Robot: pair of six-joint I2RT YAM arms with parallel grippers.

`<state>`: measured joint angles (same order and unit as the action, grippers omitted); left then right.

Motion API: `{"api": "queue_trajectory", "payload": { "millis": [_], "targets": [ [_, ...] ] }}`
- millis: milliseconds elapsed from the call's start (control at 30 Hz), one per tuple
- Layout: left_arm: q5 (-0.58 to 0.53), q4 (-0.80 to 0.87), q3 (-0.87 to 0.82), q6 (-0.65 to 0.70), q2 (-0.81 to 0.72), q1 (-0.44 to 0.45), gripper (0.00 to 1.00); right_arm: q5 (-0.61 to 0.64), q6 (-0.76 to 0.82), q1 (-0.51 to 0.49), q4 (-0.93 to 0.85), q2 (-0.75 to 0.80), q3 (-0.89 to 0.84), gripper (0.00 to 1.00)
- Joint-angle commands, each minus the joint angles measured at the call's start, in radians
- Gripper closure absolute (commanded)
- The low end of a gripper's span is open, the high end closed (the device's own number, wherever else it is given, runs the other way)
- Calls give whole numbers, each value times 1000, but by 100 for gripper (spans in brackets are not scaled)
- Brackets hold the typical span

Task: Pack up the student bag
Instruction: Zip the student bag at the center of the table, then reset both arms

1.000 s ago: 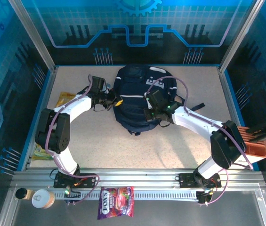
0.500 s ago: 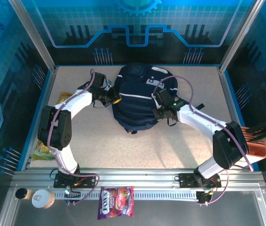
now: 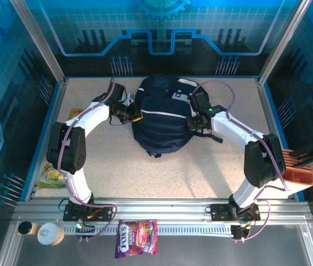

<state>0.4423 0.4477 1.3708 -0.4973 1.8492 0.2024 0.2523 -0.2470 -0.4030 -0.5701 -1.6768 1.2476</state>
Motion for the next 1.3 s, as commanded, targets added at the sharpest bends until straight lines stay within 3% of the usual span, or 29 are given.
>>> {"api": "queue_trajectory", "payload": {
  "millis": [0,100,200,300,367,467,667,867,1000,1267],
  "targets": [
    [19,26,15,28,-1,-29,100,50,-60,32,-65,2,56,75],
    [14,7,1,-3,-47,-29,85,-10,-48,32,-16,95,15,60],
    [-49,-10,-23,-60,-139,-30,50,-17,-49,36,52,234,-66,40],
    [-168,-34,-71,-103,-239,-43,30,12,-51,50,119,361,-145,24],
    [-279,-73,-130,-105,-308,-53,18,73,-47,63,177,432,-205,4],
    [-471,-146,-242,-81,-403,-64,3,179,-25,87,274,502,-294,0],
    [-937,-327,-520,-24,-573,-74,1,364,24,145,579,541,-509,0],
    [-1078,-461,-717,72,-660,-128,1,388,38,221,868,508,-715,0],
    [-1089,-635,-836,173,-669,-159,1,331,63,276,966,453,-798,0],
    [-854,-1076,-1018,356,-592,-216,1,109,187,338,1314,349,-892,0]
  ]
}}
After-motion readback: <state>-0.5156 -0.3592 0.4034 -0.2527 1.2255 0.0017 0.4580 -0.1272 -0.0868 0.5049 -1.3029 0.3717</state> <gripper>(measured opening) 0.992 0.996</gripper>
